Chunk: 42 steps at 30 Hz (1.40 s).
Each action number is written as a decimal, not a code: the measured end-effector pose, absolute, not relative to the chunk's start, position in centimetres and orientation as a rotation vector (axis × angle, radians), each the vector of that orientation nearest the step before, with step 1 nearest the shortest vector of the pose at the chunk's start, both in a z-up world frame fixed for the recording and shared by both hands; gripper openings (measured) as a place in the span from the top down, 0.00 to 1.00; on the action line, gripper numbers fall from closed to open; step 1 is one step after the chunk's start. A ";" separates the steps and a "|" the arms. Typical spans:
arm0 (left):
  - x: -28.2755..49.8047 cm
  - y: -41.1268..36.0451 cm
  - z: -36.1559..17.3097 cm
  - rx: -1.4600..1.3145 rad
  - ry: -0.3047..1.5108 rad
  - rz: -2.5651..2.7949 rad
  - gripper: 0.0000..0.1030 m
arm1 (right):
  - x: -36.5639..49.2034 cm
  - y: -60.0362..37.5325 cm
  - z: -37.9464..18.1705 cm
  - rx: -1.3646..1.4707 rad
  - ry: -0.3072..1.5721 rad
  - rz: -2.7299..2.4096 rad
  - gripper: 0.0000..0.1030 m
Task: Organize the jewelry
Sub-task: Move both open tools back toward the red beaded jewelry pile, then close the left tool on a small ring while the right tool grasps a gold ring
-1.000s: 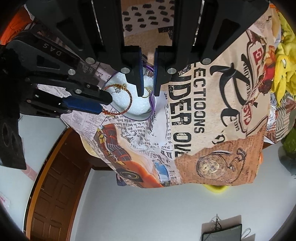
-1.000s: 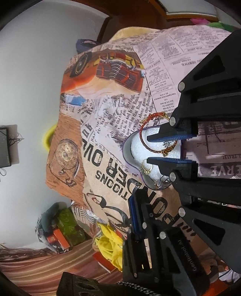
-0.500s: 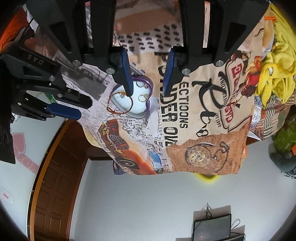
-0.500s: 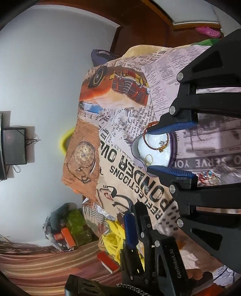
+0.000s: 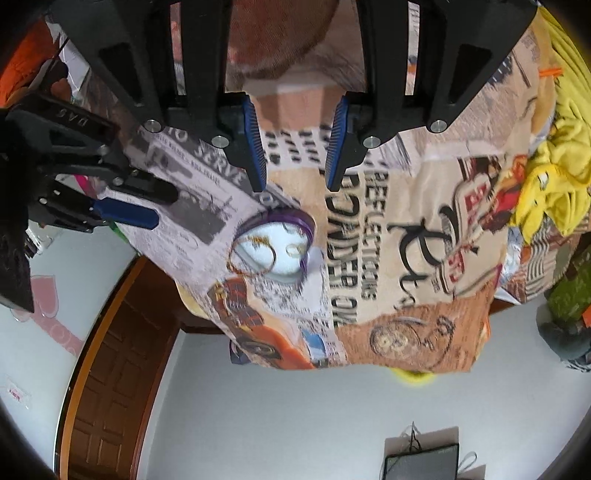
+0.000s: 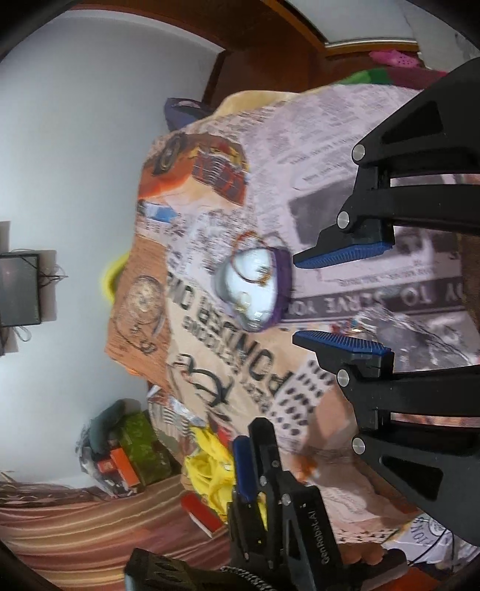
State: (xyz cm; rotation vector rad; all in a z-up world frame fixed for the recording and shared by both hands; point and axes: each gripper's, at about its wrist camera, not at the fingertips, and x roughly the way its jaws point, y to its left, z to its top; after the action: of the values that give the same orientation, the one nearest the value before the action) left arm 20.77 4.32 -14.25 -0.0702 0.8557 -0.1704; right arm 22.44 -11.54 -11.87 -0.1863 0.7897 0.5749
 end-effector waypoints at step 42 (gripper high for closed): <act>20.9 0.4 -20.8 -0.048 0.995 -0.277 0.69 | 21.5 -12.2 -16.9 -0.163 0.901 0.599 0.81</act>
State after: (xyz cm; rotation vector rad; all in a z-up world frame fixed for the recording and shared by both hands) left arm 20.94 0.45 -20.83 -0.0475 0.9954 -0.2774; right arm 21.50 -12.25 -16.92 -0.1632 0.9014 0.5992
